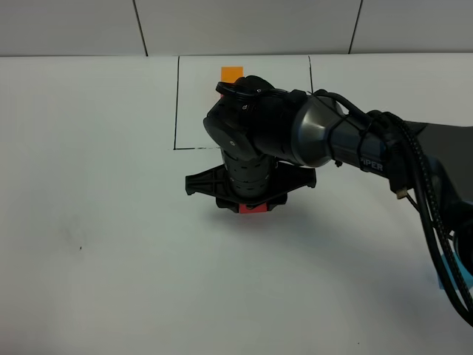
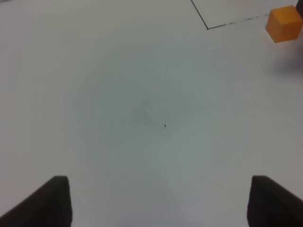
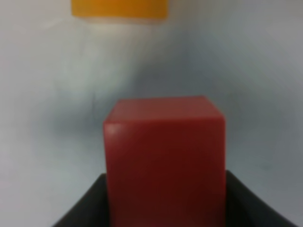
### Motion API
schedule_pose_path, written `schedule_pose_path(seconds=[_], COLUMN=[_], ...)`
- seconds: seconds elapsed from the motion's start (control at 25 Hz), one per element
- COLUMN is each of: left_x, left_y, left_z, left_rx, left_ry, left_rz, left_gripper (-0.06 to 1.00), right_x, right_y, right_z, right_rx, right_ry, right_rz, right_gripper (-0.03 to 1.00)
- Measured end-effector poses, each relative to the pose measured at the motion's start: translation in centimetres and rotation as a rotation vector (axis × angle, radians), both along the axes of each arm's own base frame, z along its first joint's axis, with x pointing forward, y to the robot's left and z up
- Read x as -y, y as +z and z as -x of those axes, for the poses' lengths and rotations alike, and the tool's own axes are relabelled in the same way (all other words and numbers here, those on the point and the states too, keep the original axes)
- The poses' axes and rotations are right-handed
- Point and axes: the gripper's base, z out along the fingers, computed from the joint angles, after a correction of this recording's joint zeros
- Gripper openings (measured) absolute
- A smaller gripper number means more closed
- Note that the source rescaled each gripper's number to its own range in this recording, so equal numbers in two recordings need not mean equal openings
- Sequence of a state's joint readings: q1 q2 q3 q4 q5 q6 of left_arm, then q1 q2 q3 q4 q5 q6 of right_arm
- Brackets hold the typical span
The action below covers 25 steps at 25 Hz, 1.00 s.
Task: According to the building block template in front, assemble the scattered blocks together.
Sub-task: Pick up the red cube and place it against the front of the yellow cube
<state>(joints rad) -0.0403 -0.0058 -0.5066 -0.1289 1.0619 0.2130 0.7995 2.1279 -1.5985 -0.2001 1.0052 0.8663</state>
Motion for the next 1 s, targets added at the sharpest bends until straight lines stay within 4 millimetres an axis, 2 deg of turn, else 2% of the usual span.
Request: schedule_pose_path(seconds=[0.44,1.0], left_x=[0.0,0.0], left_y=[0.0,0.0], left_z=[0.0,0.0], left_rx=[0.0,0.0], left_ry=[0.0,0.0], left_rz=[0.0,0.0], left_gripper=[0.88,0.88], right_x=[-1.4,-1.5], right_y=[-2.0,-3.9], right_z=[-0.2,-0.8], right_rx=[0.004,0.039], right_ry=[0.009,0.034], right_rz=[-0.067,-0.037], right_gripper=[0.01,0.01])
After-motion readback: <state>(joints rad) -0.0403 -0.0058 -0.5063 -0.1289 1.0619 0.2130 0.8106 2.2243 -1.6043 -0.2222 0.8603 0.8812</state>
